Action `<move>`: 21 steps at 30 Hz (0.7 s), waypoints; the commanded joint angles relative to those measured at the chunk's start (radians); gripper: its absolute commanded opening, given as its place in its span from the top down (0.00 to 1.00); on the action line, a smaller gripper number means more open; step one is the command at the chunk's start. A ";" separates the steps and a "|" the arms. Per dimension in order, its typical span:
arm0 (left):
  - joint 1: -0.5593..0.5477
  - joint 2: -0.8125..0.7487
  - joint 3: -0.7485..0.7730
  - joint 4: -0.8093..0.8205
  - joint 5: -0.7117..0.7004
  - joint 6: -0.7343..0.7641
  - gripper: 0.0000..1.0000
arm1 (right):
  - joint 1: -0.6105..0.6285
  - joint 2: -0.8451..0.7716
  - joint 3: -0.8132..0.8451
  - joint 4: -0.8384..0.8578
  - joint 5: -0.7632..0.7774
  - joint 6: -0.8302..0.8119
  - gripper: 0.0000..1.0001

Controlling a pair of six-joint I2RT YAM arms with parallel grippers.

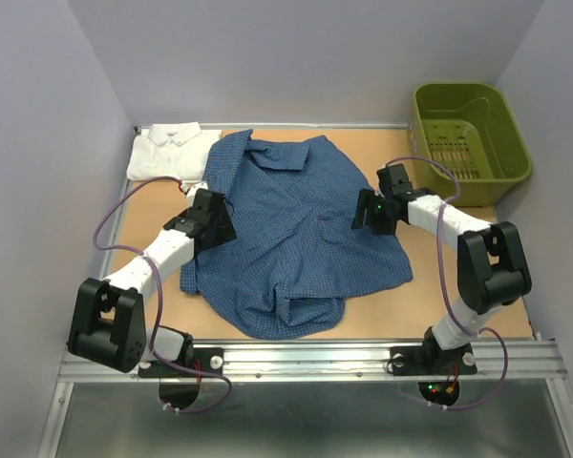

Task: Fold and stack the long sleeve shirts
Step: Flatten the shirt out

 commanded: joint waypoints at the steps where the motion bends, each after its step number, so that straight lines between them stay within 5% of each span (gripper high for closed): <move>1: 0.024 -0.059 -0.060 0.064 0.039 -0.066 0.24 | 0.051 0.068 0.094 0.071 0.081 0.033 0.30; 10: 0.114 0.056 -0.085 0.116 0.056 -0.083 0.24 | 0.048 0.164 0.042 0.075 0.177 0.162 0.30; 21: 0.120 0.336 0.142 0.166 0.080 0.036 0.24 | -0.128 0.086 -0.108 0.048 0.204 0.225 0.30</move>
